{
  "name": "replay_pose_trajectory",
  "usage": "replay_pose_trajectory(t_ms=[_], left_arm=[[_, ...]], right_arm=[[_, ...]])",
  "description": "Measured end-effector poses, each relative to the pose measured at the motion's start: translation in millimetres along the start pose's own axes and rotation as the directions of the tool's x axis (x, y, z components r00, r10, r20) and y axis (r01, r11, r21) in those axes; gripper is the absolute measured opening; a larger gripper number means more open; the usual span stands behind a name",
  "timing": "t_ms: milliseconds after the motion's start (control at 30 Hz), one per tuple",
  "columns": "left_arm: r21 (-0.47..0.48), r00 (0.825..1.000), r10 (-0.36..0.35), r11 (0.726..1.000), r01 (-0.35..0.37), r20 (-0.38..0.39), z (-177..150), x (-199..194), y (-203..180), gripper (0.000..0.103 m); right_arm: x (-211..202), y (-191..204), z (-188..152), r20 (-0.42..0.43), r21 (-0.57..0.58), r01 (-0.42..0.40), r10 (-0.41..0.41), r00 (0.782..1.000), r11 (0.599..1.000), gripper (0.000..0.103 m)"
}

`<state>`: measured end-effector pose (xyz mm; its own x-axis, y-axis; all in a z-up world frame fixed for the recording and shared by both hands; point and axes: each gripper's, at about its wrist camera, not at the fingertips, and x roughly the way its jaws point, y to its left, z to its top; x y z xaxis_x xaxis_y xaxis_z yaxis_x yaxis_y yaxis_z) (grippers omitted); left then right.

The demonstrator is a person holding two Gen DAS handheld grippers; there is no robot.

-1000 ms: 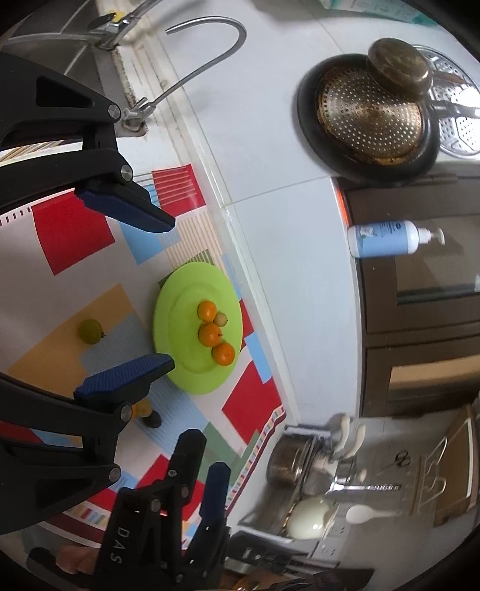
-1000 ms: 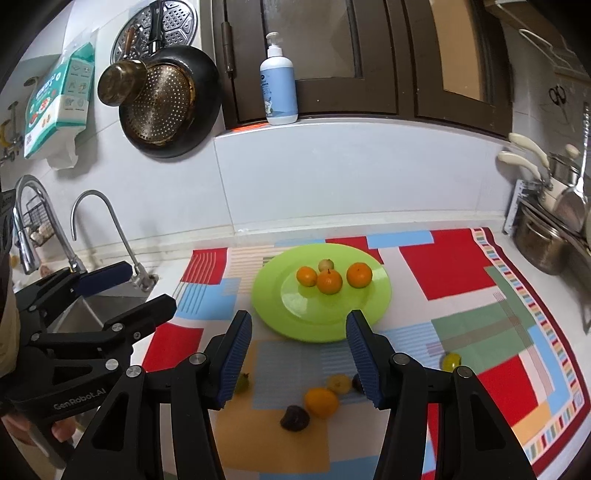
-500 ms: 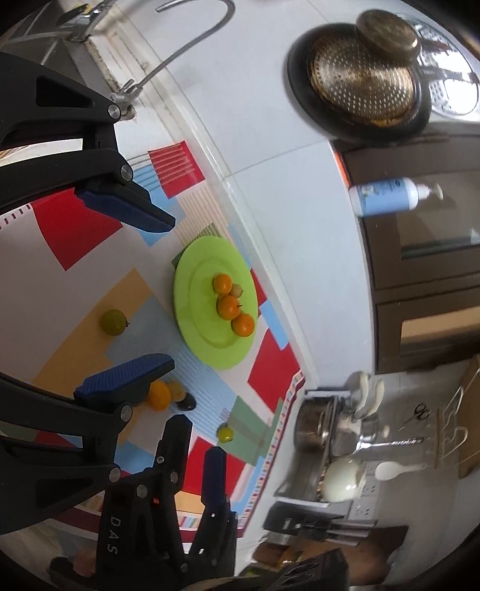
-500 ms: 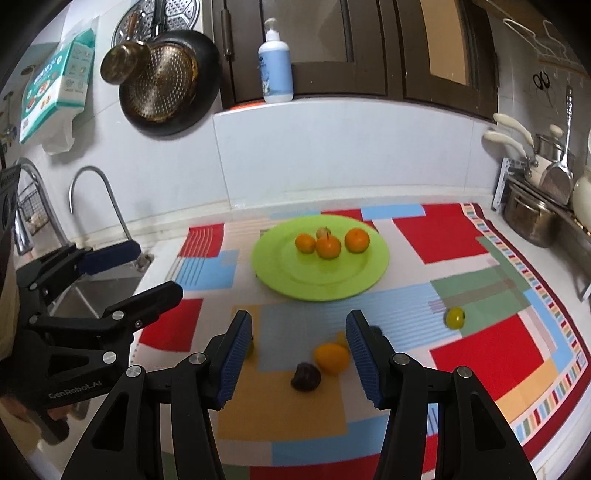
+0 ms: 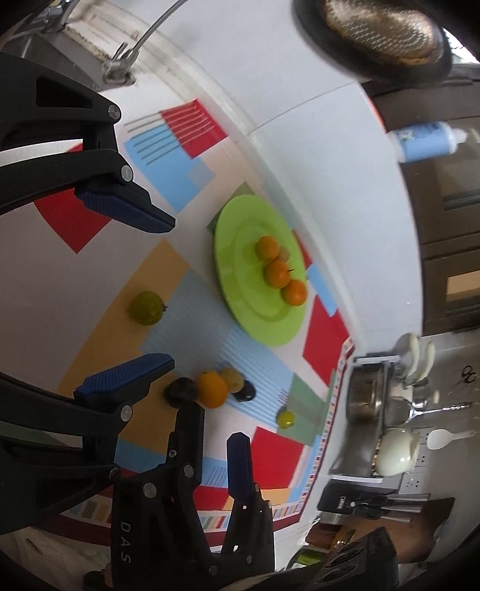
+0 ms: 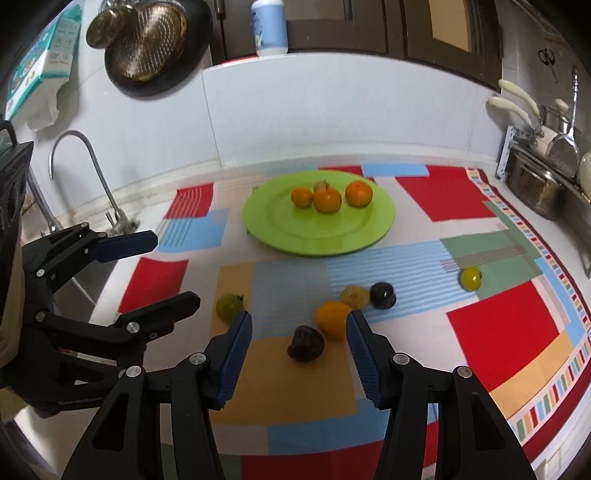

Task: Organize fruits
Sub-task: 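Move the left tool toward the green lime while the right tool approaches the dark plum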

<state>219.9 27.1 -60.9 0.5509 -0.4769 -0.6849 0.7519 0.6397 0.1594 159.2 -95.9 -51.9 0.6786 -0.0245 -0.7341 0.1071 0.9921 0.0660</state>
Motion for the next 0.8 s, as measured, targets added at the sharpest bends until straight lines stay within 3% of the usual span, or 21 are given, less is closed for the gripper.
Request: replay_pose_trajectory(t_ms=[300, 800], left_arm=[[0.002, 0.994, -0.057, 0.998, 0.057, -0.097, -10, 35, 2, 0.057], [-0.051, 0.983, -0.106, 0.994, 0.1, -0.15, -11, 63, 3, 0.041]], right_arm=[[31, -7, -10, -0.086, 0.018, -0.01, 0.011, 0.996, 1.0, 0.054], [57, -10, -14, -0.159, 0.025, -0.042, 0.045, 0.986, 0.999, 0.044]])
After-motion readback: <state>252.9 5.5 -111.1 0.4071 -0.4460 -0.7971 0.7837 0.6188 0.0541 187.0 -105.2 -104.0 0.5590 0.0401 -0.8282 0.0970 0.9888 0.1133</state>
